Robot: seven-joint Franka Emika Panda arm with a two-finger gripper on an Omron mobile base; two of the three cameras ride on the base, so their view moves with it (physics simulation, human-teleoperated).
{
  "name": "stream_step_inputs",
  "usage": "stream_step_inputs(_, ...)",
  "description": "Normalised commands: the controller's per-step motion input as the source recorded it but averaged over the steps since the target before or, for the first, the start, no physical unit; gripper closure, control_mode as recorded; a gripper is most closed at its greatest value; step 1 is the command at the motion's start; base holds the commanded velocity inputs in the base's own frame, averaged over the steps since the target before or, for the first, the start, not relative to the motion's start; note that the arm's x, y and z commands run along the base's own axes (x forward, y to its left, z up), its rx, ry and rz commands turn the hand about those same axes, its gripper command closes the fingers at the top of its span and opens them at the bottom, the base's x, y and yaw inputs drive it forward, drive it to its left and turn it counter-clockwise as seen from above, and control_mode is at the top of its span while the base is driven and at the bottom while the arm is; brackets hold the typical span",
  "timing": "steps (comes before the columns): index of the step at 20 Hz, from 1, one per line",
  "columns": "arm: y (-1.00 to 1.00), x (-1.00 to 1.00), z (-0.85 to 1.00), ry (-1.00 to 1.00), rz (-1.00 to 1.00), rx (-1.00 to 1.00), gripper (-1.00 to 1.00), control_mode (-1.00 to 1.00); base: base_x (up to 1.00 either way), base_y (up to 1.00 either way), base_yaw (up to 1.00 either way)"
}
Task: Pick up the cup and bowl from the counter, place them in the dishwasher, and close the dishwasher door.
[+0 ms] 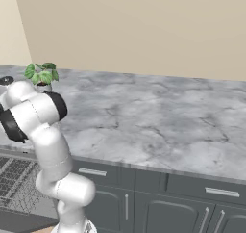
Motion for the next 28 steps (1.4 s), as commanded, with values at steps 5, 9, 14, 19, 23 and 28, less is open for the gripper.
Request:
stream_step_inputs(5,0.32,0.39,-0.14,0.00,-0.01,0.00,-1.00,-1.00,0.00,0.00,0.00)
stream_step_inputs(9,0.29,0.37,-0.16,0.00,-0.02,0.00,-1.00,-1.00,0.00,0.00,0.00)
stream_step_inputs(14,0.28,0.29,-0.22,0.00,-0.01,0.00,-1.00,-1.00,0.00,0.00,0.00)
stream_step_inputs(19,0.10,0.13,-0.18,0.00,0.00,0.00,-1.00,-1.00,0.00,0.00,0.00)
stream_step_inputs(23,0.00,0.09,-0.08,0.00,0.00,0.00,-1.00,-1.00,0.00,0.00,0.00)
stream_step_inputs(28,-0.07,0.05,-0.01,0.00,-0.01,-0.01,-1.00,-1.00,0.00,0.00,0.00)
